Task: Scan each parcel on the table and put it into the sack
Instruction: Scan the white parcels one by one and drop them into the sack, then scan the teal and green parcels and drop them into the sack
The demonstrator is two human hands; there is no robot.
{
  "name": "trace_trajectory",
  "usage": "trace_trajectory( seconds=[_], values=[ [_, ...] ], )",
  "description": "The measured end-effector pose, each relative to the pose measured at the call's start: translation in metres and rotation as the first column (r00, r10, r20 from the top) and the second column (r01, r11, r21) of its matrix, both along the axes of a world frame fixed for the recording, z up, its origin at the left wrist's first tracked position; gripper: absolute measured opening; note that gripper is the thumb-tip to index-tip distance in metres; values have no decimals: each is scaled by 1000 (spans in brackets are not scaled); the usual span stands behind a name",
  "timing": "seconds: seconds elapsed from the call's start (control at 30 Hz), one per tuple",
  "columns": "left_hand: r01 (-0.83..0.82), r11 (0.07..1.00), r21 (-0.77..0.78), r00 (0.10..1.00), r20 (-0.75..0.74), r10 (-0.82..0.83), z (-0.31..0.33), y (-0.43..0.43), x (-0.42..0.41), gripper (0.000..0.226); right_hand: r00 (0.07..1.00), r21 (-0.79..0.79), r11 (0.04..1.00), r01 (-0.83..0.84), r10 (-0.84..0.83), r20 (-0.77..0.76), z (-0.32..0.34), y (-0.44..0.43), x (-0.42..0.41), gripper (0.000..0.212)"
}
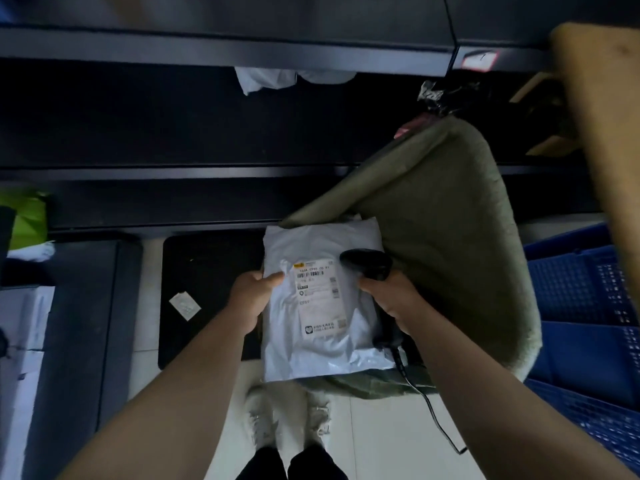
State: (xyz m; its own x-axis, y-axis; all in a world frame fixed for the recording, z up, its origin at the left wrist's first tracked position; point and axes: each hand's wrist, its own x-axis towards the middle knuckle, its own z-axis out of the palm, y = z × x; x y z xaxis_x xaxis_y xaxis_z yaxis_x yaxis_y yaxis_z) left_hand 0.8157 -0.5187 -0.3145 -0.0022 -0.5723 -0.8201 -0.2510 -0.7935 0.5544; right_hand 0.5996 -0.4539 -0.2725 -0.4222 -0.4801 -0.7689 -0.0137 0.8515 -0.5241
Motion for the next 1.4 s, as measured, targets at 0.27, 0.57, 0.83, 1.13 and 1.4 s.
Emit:
trace_trajectory(
  seconds=[0.27,0.57,0.83,1.13,1.4],
  values=[
    [37,891,-452,994,108,14,7,-6,17,30,996,37,996,86,-87,22,-52,-21,1,49],
    [458,722,-519,864,452,-223,19,22,35,40,999,70,997,-32,32,6,-73,-18,4,61],
    [840,518,-164,491,636,-595,48,37,14,26,993,-74,994,-80,74,-88,1,21,7,18],
    [997,-54,-57,21,857,-515,179,102,-18,31,976,-209,977,-49,2,-219,158,152,14,20],
    [901,-413,-135,-1,950,-312,310,214,-79,33,943,-288,956,50,-140,-300,268,312,-5,21]
  ],
)
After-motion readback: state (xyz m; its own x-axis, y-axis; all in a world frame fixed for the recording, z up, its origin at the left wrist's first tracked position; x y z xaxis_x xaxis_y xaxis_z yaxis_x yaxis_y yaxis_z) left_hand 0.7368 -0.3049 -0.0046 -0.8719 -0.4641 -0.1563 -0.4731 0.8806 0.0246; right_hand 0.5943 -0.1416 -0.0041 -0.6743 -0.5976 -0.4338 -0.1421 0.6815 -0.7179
